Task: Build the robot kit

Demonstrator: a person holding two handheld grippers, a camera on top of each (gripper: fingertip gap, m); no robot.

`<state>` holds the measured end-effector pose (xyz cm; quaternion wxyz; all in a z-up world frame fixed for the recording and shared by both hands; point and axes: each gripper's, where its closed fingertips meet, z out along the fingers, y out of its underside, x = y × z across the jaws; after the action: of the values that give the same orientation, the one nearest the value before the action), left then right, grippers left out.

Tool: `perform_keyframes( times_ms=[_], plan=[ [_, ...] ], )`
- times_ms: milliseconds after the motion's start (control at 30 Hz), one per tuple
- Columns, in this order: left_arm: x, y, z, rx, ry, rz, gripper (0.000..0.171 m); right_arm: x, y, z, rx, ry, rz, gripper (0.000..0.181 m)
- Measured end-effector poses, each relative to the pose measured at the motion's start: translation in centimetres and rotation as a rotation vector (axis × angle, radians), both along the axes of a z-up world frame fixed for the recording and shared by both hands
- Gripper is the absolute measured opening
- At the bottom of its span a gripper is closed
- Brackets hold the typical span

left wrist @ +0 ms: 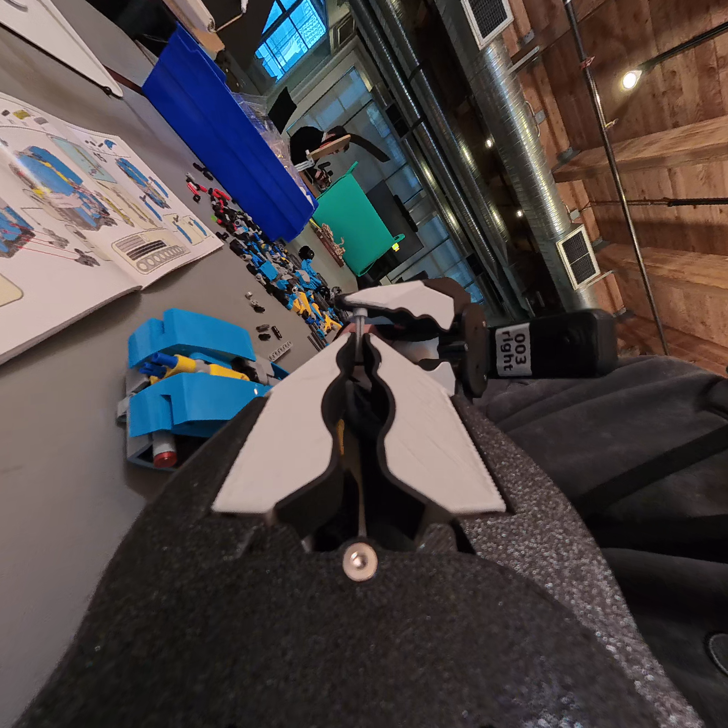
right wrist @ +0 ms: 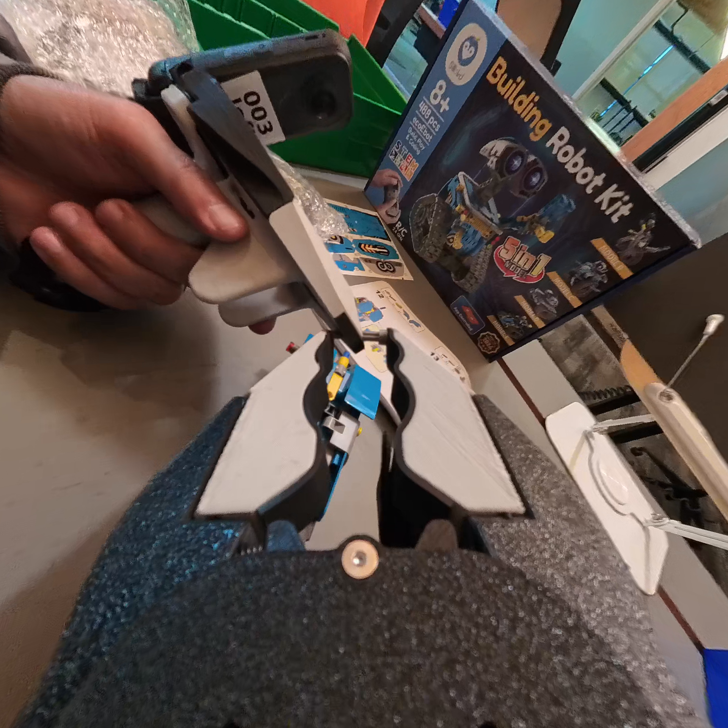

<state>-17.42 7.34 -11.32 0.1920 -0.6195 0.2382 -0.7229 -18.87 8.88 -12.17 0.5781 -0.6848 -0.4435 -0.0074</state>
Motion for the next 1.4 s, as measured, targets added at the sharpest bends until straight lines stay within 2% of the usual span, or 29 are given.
perform_keyframes(
  times_ms=[67,133,267,333,467,567,633,700,767,933,1167,1400],
  plan=[
    [0.0,-0.1,-0.1,-0.013,0.006,-0.01,0.002,-0.1,-0.1,0.0,0.04,-0.047,0.002,0.025],
    [0.0,-0.2,-0.4,-0.033,0.015,-0.02,0.002,-0.2,-0.4,-0.6,0.011,-0.065,0.036,0.021],
    [0.2,-0.2,-0.2,-0.014,0.005,-0.009,0.002,-0.1,-0.4,-0.4,-0.023,-0.02,0.052,0.021],
    [0.1,0.0,-0.3,-0.008,0.009,0.003,0.001,-0.1,-0.1,-0.5,-0.05,0.002,0.03,0.022],
    [-0.1,0.2,0.0,-0.017,-0.007,0.008,0.003,-0.2,0.1,0.0,0.012,-0.027,0.001,0.024],
    [-0.1,0.3,0.0,-0.026,-0.014,0.011,0.002,0.6,0.7,0.6,0.042,-0.018,-0.064,0.045],
    [0.0,0.3,0.1,-0.034,-0.021,0.011,0.003,0.9,0.9,0.7,0.026,0.009,-0.081,0.052],
    [0.0,0.2,0.2,-0.037,-0.027,0.014,0.003,0.9,0.8,0.7,0.016,0.008,-0.075,0.049],
    [-0.1,0.3,0.4,-0.049,-0.042,0.02,0.003,0.4,0.4,0.7,0.037,-0.022,-0.06,0.037],
    [-0.2,0.4,0.7,-0.061,-0.066,0.029,0.003,0.1,0.3,0.7,0.078,-0.058,-0.066,0.029],
    [-0.2,0.2,1.1,-0.037,-0.098,0.028,0.003,0.0,0.0,1.0,0.038,-0.015,-0.049,0.024],
    [0.1,0.4,0.4,-0.005,-0.054,0.037,0.007,0.2,0.2,0.2,0.004,-0.034,-0.039,0.023]
  ],
)
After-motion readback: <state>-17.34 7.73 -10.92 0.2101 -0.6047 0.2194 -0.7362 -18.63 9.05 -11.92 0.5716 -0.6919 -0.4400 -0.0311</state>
